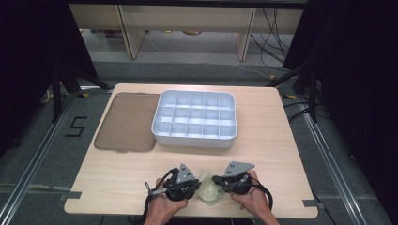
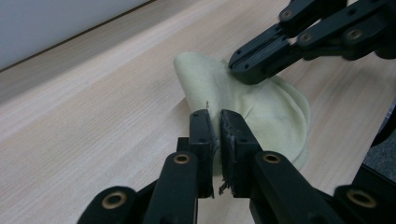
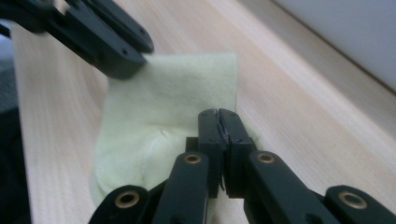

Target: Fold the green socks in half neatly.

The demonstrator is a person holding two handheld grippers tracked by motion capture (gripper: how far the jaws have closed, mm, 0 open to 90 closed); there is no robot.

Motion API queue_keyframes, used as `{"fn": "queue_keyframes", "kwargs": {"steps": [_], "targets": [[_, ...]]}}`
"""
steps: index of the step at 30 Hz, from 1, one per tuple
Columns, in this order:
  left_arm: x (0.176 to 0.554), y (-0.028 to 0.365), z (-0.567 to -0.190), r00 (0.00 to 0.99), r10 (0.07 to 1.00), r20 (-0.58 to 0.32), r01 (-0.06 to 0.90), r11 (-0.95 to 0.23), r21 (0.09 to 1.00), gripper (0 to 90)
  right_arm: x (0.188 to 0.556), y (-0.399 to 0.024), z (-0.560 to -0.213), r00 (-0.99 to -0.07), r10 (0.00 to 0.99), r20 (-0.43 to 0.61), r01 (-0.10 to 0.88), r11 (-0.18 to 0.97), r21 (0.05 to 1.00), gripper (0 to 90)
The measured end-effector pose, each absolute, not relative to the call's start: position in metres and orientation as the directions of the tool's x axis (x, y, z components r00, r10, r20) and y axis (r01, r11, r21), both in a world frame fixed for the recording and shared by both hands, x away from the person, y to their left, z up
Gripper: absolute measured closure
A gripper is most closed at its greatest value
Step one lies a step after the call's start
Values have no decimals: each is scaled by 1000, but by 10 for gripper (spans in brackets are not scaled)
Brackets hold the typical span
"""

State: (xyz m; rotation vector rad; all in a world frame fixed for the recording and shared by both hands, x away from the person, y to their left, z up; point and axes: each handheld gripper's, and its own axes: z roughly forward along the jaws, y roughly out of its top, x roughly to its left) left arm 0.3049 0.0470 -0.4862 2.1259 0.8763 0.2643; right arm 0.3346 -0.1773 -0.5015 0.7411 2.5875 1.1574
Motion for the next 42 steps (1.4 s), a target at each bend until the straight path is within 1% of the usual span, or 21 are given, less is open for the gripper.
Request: {"fn": "queue_keyframes", "kwargs": {"steps": [1, 3, 5, 8, 12, 13, 16, 18, 19, 21, 22, 24, 27, 28, 30, 31, 34, 35, 39, 42], "targets": [[305, 47, -486, 740, 667, -86, 489, -446, 750, 829, 335, -177, -503, -854, 520, 6, 354, 574, 739, 885], [303, 44, -485, 743, 663, -90, 485, -442, 755, 829, 336, -178, -504, -852, 524, 19, 368, 571, 734, 885], [303, 45, -483, 757, 649, -73, 471, -465, 750, 830, 336, -178, -504, -852, 523, 20, 368, 571, 734, 885], [302, 45, -483, 754, 654, -66, 470, -466, 749, 830, 336, -179, -503, -850, 526, 23, 368, 561, 742, 885], [303, 46, -484, 745, 662, -84, 480, -445, 756, 831, 335, -185, -495, -849, 528, 30, 359, 533, 766, 884], [302, 46, -482, 744, 665, -70, 471, -447, 760, 831, 331, -189, -490, -853, 522, 29, 348, 526, 776, 884], [303, 47, -481, 749, 660, -67, 465, -450, 763, 830, 326, -194, -489, -853, 520, 39, 354, 523, 775, 883], [302, 46, -481, 743, 667, -64, 464, -444, 766, 830, 320, -199, -489, -854, 518, 46, 362, 528, 769, 882], [302, 47, -479, 756, 653, -54, 453, -462, 762, 830, 315, -201, -489, -860, 507, 59, 364, 529, 766, 882], [301, 46, -479, 746, 664, -51, 453, -449, 770, 831, 313, -202, -490, -859, 509, 52, 361, 531, 767, 882], [301, 46, -478, 755, 654, -51, 451, -461, 764, 831, 311, -202, -490, -857, 511, 63, 372, 530, 762, 882], [300, 45, -477, 754, 655, -42, 445, -462, 767, 831, 311, -200, -493, -867, 496, 54, 360, 546, 756, 882], [299, 44, -477, 761, 647, -43, 435, -460, 774, 830, 312, -198, -500, -864, 500, 55, 379, 574, 726, 882], [298, 42, -477, 755, 652, -65, 447, -440, 779, 830, 314, -199, -501, -865, 500, 50, 379, 584, 718, 882], [297, 41, -476, 759, 648, -58, 438, -442, 783, 830, 315, -200, -502, -863, 504, 47, 380, 584, 717, 882], [296, 41, -474, 771, 636, -44, 425, -462, 779, 830, 315, -200, -503, -856, 512, 66, 400, 576, 713, 882], [293, 36, -473, 777, 628, -42, 409, -453, 792, 829, 316, -200, -503, -859, 509, 57, 393, 583, 711, 882], [291, 33, -473, 786, 618, -17, 389, -473, 791, 829, 316, -200, -503, -861, 506, 54, 389, 587, 710, 882], [288, 26, -473, 797, 604, -4, 377, -493, 784, 829, 316, -200, -504, -860, 507, 64, 397, 585, 707, 882], [284, 18, -475, 818, 575, 3, 355, -510, 783, 829, 316, -199, -504, -857, 511, 71, 405, 582, 705, 882]]}}
